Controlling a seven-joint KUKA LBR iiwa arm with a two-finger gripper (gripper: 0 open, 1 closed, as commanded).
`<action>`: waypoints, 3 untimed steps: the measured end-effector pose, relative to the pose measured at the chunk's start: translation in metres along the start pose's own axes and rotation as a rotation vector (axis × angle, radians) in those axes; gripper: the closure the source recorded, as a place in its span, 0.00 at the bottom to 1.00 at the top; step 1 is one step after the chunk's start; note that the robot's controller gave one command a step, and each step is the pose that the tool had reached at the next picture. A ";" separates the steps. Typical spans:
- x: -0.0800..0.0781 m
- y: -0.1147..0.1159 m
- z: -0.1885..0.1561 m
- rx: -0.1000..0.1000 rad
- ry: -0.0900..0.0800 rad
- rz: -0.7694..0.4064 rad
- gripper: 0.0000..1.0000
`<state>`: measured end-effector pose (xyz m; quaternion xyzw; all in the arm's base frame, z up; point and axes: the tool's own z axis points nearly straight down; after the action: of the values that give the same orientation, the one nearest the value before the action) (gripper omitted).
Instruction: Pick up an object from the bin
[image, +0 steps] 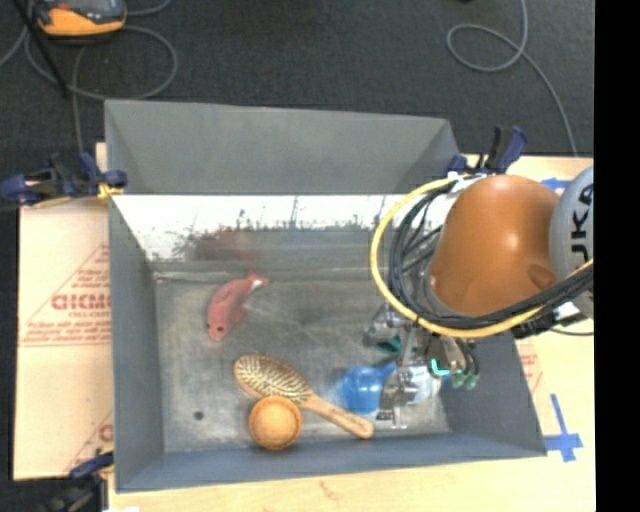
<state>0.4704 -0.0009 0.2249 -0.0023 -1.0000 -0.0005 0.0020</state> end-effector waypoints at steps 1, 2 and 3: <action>-0.002 0.000 -0.003 0.000 -0.007 0.000 0.00; -0.020 -0.024 0.068 0.000 -0.013 0.023 0.00; -0.040 -0.059 0.155 0.003 -0.008 0.000 0.00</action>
Offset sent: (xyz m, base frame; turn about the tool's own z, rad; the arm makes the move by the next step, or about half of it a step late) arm 0.0365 -0.0515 -0.1549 0.0540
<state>0.5095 -0.0596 0.0700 -0.0024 -1.0000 0.0008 -0.0020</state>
